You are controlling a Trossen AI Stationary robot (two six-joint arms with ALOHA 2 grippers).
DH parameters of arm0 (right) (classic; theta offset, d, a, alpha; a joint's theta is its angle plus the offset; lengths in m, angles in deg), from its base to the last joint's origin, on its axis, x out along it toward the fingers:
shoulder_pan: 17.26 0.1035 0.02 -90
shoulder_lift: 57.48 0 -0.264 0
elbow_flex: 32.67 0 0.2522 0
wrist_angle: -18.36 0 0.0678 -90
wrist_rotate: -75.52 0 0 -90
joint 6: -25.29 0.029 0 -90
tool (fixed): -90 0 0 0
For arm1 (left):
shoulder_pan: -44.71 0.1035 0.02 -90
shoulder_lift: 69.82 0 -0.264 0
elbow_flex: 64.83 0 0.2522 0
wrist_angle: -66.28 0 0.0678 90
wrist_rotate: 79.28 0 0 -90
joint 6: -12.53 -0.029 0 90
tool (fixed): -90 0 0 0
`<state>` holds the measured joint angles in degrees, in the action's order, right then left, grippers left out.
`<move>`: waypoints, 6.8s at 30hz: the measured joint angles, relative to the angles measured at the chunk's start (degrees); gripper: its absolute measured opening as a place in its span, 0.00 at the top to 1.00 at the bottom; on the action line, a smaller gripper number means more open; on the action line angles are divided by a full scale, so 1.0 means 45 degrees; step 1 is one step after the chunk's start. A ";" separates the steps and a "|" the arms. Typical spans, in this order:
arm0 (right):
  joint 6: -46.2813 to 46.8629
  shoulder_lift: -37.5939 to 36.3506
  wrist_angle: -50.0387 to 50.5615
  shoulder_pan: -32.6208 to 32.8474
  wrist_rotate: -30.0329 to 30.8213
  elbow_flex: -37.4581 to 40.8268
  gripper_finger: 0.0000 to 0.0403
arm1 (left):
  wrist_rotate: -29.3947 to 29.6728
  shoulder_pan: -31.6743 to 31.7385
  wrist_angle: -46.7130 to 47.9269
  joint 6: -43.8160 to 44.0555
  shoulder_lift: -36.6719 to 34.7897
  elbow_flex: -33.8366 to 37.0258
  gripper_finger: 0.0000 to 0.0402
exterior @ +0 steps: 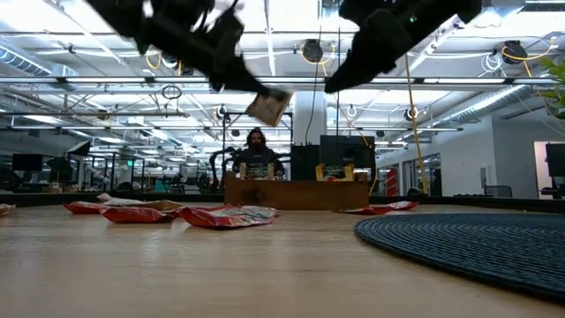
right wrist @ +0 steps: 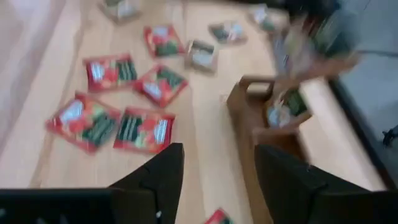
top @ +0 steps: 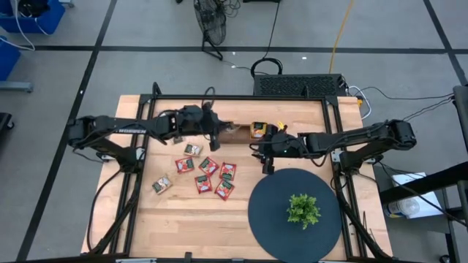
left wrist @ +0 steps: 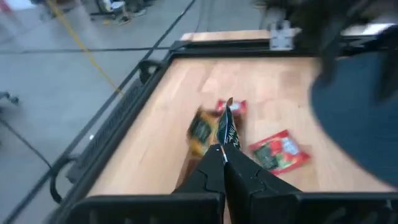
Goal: Pick & Place Tea
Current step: Put the brown tea bag into the left section wooden organizer
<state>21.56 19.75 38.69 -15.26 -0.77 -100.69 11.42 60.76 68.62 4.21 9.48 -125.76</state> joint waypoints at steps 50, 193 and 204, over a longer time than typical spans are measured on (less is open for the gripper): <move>-0.0535 -0.0214 -0.0631 -0.0029 -0.0053 -0.0024 0.61 | -0.1901 0.2589 -1.0885 -0.1275 0.5023 0.4378 0.99; 0.0835 -0.0214 0.0722 0.0092 0.0575 0.1909 0.61 | 0.4201 0.5039 1.0975 0.4804 -0.1669 -0.0654 0.58; 0.0408 -0.0214 0.0202 0.0097 0.0559 0.1909 0.61 | 0.3209 0.8825 1.2162 0.5974 0.1954 -0.1082 0.38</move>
<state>23.40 18.79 39.60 -14.82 1.74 -92.10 25.86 100.47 123.35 31.09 18.28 -130.63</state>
